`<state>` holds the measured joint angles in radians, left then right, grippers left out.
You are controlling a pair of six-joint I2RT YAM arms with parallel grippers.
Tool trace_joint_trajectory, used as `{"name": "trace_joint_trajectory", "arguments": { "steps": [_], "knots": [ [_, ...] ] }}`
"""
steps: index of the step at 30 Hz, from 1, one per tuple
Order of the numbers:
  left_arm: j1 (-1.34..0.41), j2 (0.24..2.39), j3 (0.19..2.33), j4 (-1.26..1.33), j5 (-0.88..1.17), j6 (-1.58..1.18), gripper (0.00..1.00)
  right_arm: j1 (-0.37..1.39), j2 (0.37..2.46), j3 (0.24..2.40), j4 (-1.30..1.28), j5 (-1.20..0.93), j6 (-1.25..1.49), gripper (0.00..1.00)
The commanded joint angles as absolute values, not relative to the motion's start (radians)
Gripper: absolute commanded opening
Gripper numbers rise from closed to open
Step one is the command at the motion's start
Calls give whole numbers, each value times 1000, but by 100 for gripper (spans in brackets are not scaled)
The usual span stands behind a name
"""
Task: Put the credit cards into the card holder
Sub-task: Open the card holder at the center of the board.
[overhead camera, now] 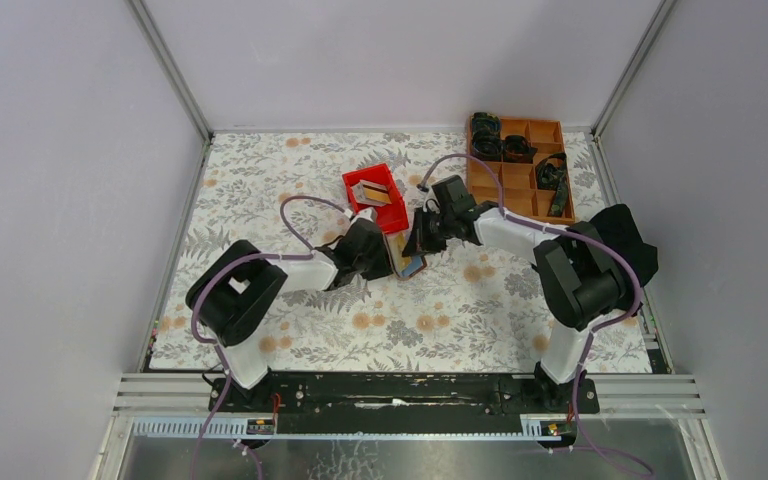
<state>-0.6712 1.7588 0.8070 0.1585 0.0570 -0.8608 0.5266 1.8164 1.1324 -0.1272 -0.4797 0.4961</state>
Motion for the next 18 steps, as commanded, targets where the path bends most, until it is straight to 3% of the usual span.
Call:
{"name": "trace_joint_trajectory", "arguments": {
  "steps": [1, 18],
  "knots": [
    [-683, 1795, 737, 97, 104, -853, 14, 592, 1852, 1184, -231, -381, 414, 0],
    [-681, 1698, 690, -80, 45, -835, 17, 764, 1932, 1296, -372, -50, 326, 0]
  ]
}}
